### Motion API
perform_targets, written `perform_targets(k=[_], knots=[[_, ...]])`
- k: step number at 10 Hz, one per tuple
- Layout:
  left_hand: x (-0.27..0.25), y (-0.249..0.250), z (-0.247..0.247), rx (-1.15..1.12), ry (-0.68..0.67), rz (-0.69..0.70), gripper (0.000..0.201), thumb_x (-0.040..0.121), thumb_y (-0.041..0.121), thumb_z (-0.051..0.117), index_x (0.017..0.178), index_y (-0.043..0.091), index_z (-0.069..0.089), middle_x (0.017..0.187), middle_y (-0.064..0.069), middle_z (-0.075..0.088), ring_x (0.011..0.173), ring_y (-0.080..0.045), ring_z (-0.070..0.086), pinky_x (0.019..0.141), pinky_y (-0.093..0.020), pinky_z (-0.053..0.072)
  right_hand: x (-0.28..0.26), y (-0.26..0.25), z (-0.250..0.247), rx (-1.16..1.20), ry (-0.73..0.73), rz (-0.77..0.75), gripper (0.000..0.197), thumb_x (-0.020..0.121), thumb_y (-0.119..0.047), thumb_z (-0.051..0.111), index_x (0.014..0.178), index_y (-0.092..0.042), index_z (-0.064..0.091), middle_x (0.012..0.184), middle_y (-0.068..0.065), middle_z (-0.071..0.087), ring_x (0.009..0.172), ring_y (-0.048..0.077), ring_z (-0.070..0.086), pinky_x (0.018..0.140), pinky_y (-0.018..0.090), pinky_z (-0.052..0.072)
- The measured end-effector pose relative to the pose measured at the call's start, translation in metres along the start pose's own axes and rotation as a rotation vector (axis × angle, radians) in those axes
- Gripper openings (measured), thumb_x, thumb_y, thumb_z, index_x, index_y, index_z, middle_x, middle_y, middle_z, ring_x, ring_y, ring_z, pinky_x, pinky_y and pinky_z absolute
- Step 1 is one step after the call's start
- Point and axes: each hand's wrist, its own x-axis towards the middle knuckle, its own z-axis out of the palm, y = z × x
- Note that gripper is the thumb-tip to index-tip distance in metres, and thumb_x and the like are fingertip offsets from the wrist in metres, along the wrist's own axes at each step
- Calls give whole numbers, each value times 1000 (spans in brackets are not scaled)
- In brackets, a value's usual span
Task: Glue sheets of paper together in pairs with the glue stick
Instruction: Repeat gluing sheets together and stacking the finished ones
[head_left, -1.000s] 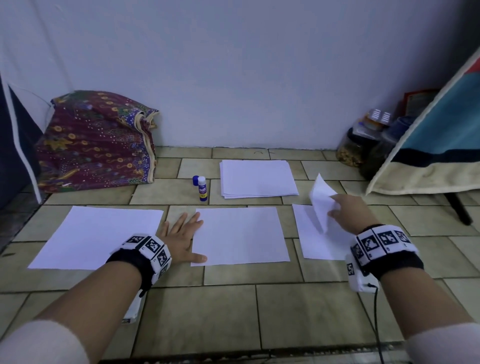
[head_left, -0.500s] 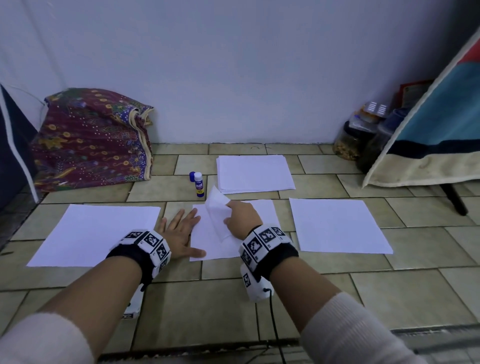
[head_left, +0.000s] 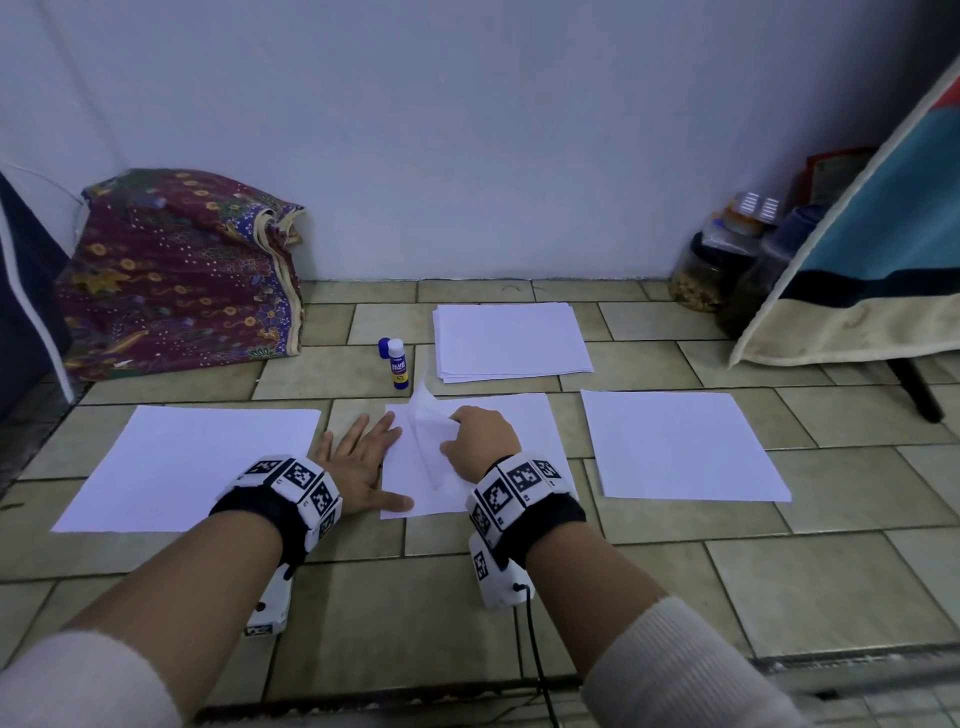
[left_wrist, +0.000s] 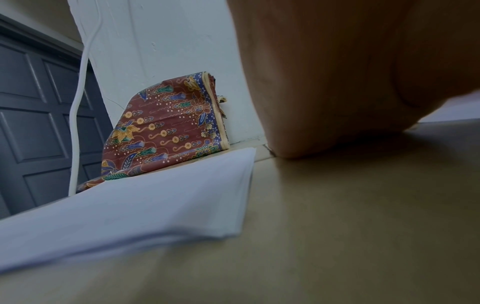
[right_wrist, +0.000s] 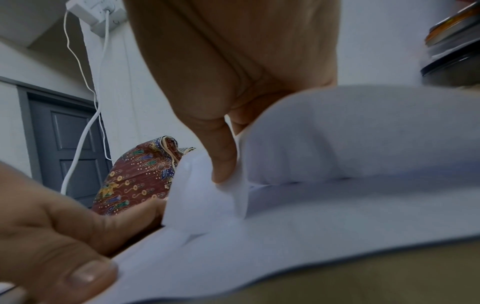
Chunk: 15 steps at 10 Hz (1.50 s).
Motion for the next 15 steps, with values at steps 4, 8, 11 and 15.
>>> perform_targets(k=[4,8,11,15], knots=[[1,-3,1,-13,-13,5,100,86,63,52,152,24,-12,155,10,-28,144,-16,-25,116,-47,-10,-2,0,0,-4,-6,2,27,94,-18,52,119,-9,57,119,8,62,109,24,58,79,25,41],[-3,1,1,33,-2,-27,106,84,65,47,149,16,-22,155,0,-31,144,-16,-24,117,-45,-6,-4,3,-9,-144,-128,-29,54,85,-44,65,128,-13,54,130,3,56,119,21,52,94,29,42],[-2,-4,-1,-38,-15,-23,101,92,47,53,148,13,-25,155,-1,-32,144,-12,-25,118,-41,-9,-6,2,-10,-172,-147,-11,60,82,-37,71,134,-16,50,134,2,53,123,21,50,96,30,41],[0,-7,-11,-650,82,-16,86,82,32,57,151,21,7,161,6,-4,148,-14,5,116,-33,-9,-5,3,-3,-192,-133,-2,64,76,-25,78,132,-15,49,127,4,58,116,22,55,90,29,45]])
